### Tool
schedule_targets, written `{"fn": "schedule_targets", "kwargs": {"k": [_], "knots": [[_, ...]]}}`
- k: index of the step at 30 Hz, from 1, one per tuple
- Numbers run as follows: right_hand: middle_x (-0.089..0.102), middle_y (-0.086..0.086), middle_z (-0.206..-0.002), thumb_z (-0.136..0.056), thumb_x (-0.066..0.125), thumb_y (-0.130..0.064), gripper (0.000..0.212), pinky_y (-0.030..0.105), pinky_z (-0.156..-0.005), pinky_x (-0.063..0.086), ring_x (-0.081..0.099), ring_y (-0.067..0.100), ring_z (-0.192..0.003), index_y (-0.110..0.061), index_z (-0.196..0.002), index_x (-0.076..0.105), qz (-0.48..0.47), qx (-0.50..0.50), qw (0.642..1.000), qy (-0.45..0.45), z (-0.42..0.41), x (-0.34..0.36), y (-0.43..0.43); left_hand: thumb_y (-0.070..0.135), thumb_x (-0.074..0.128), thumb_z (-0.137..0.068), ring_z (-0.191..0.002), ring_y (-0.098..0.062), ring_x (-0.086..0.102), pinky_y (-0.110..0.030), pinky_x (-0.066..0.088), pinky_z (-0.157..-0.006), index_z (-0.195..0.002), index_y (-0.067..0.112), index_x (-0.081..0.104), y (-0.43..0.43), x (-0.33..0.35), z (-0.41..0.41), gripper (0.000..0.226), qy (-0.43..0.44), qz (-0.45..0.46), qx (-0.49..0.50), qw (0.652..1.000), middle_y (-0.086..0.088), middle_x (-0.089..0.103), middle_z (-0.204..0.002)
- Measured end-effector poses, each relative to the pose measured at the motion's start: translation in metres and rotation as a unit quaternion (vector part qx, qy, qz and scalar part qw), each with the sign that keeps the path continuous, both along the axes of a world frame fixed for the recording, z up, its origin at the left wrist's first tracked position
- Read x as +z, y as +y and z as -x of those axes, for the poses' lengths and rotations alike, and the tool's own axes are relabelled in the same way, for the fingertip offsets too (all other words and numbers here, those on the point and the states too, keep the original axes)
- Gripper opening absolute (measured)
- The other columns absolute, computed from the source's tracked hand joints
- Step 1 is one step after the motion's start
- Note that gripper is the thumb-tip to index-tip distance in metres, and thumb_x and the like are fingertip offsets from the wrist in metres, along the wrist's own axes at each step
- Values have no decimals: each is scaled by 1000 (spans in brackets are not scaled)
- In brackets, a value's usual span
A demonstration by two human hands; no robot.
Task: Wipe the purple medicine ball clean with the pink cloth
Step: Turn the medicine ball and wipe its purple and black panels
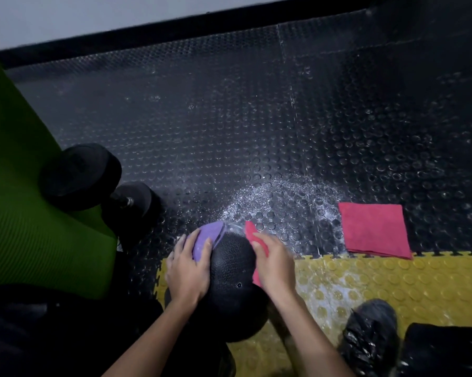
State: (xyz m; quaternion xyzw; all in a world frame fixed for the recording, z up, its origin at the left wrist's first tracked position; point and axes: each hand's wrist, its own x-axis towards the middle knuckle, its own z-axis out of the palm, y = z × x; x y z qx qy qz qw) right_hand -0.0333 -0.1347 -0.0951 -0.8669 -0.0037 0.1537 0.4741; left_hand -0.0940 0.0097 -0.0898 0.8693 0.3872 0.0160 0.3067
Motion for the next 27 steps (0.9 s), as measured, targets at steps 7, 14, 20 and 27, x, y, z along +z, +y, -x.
{"fn": "schedule_targets", "kwargs": {"k": [7,14,20,27], "knots": [[67,-3,-95,-93,48,-27,24,10,-55,40,63,9,-81,-24,-113,62,-55,-48,996,50,1,2,-10,72,29,-72,-134,-24,36,-46,29,-110,-134,39,48,1,-1,4,72,-13,-2,-21,1000,6,39,-148],[63,-4,-110,-92,50,-21,26,17,-76,36,56,14,-94,-20,-115,62,36,-21,999,-14,11,11,-1,69,28,-73,-135,-24,35,-42,27,-111,-134,39,47,1,1,2,70,2,-11,-41,999,5,38,-148],[66,1,-95,-93,49,-27,23,2,-50,38,56,-5,-60,-23,-112,62,-38,-24,998,46,-2,5,-10,70,27,-74,-135,-25,34,-41,27,-111,-135,39,46,-1,3,1,71,3,-11,-35,999,6,36,-149],[60,-1,-116,-94,47,-20,27,15,-87,35,53,17,-104,-18,-116,62,59,34,997,-40,5,16,1,67,24,-76,-137,-23,29,-44,26,-111,-138,39,42,-6,3,-1,70,35,-37,-80,996,9,32,-151]]}}
